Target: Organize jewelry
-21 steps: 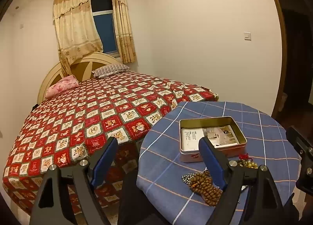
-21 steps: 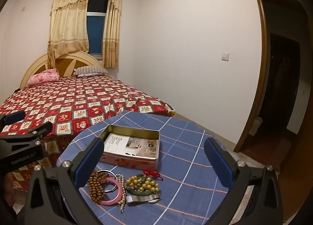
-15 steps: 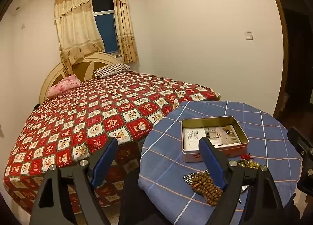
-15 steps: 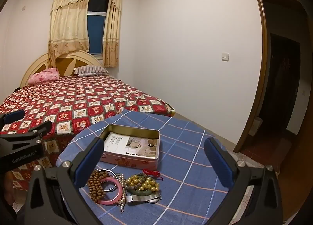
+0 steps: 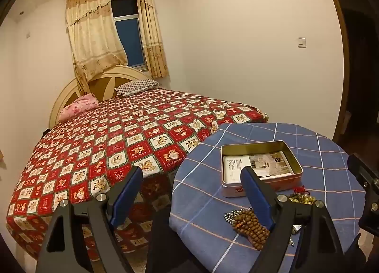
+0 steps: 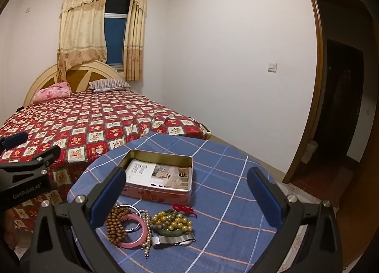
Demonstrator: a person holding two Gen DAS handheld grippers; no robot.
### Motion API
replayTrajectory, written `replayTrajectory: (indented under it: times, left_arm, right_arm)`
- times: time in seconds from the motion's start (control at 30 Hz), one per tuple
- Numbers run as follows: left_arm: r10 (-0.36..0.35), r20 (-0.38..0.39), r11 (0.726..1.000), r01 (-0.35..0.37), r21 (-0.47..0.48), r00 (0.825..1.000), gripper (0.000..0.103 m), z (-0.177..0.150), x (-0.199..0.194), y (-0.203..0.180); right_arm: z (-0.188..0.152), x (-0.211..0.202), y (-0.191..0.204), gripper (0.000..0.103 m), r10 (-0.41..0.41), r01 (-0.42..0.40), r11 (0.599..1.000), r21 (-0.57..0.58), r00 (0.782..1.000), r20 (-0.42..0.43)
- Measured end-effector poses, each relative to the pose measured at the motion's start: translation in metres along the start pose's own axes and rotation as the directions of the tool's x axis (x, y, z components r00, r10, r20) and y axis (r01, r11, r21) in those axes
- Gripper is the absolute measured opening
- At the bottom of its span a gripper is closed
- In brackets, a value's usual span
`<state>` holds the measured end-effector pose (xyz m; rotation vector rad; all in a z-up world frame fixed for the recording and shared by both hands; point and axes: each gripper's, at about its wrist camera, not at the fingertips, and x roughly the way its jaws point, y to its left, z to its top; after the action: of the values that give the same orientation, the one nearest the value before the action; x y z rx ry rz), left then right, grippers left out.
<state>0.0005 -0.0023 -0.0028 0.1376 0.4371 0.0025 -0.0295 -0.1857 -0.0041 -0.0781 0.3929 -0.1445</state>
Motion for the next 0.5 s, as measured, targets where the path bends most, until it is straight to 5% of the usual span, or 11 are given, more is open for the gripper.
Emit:
replayTrajectory:
  times: [0.5]
  left_arm:
    - [0.009, 0.003, 1.0, -0.009, 0.001, 1.0, 0.085, -0.0003, -0.0021, 0.0026]
  right_arm:
    - [-0.0034, 0.0032, -0.0038, 0.103, -0.006, 0.006, 1.0, 0.004, 1.0, -0.002]
